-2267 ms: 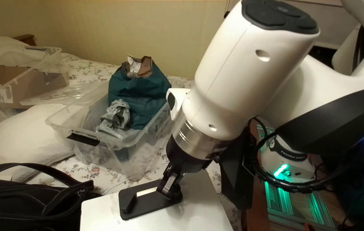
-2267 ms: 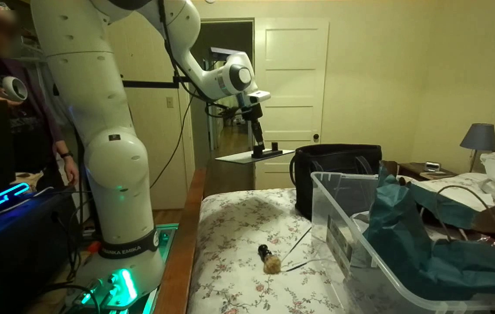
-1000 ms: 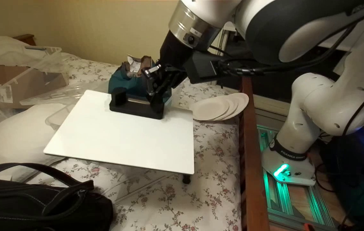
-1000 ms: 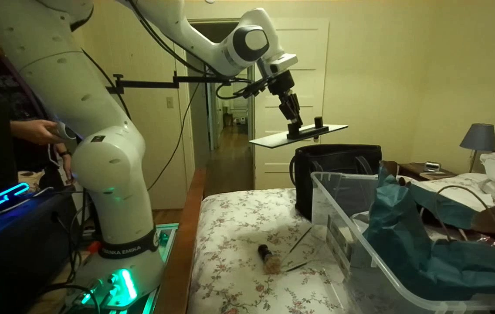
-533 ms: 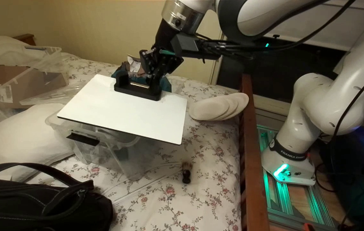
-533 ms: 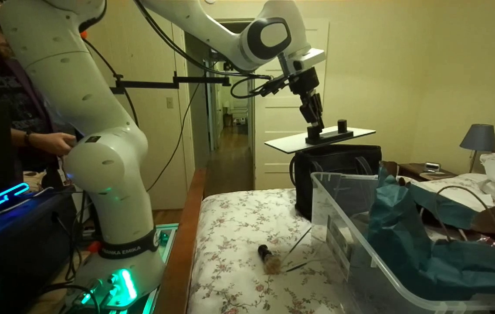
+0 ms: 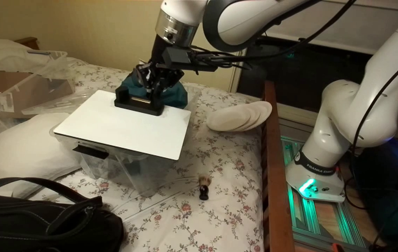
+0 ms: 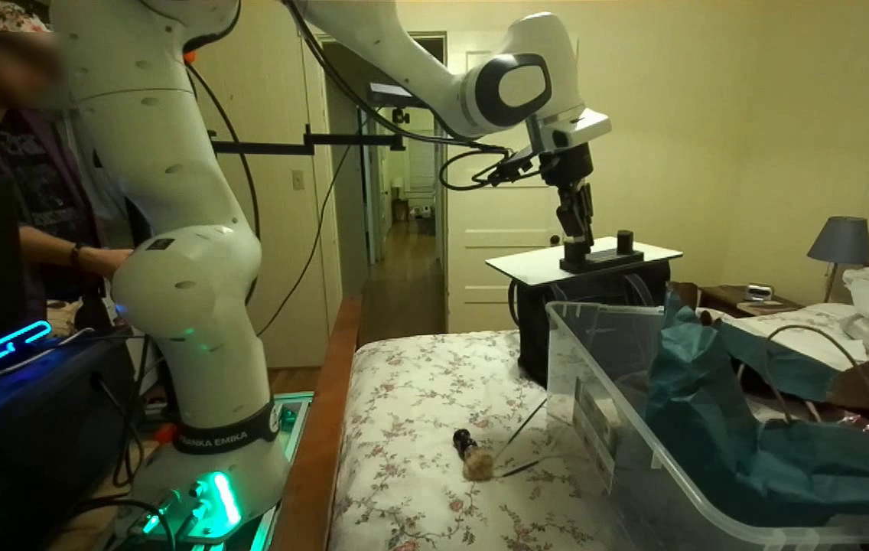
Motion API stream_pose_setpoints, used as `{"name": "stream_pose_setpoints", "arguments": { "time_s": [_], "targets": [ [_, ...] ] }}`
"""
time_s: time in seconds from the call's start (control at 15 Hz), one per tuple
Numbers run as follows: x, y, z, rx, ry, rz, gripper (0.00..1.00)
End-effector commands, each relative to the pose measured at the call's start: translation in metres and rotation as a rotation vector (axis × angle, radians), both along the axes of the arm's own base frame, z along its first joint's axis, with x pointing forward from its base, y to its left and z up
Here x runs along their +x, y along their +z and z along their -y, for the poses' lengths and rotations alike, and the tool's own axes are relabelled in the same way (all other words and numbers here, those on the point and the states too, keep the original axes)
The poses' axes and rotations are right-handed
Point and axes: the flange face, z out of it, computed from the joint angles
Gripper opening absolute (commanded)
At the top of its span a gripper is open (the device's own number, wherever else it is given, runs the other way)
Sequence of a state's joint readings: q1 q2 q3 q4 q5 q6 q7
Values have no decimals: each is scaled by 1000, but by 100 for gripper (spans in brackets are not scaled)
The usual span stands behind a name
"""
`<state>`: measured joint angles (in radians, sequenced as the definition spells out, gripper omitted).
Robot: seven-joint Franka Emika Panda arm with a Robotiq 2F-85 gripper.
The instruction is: Put the white pad in the storage bin
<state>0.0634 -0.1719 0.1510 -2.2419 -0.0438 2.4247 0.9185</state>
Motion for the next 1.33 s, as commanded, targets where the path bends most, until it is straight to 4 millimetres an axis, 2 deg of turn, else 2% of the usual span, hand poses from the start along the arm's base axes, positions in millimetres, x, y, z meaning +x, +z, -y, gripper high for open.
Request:
{"name": "stream_pose_setpoints", "arguments": {
  "time_s": [0.0,0.47,0.93,1.27],
  "targets": [
    [32,5,10,66,-46,27,7],
    [65,-22,24,140,-116,-26,7],
    [80,-59,35,157,-156,-88,7],
    [88,-72,37,142,-166,-99,7]
  ]
}}
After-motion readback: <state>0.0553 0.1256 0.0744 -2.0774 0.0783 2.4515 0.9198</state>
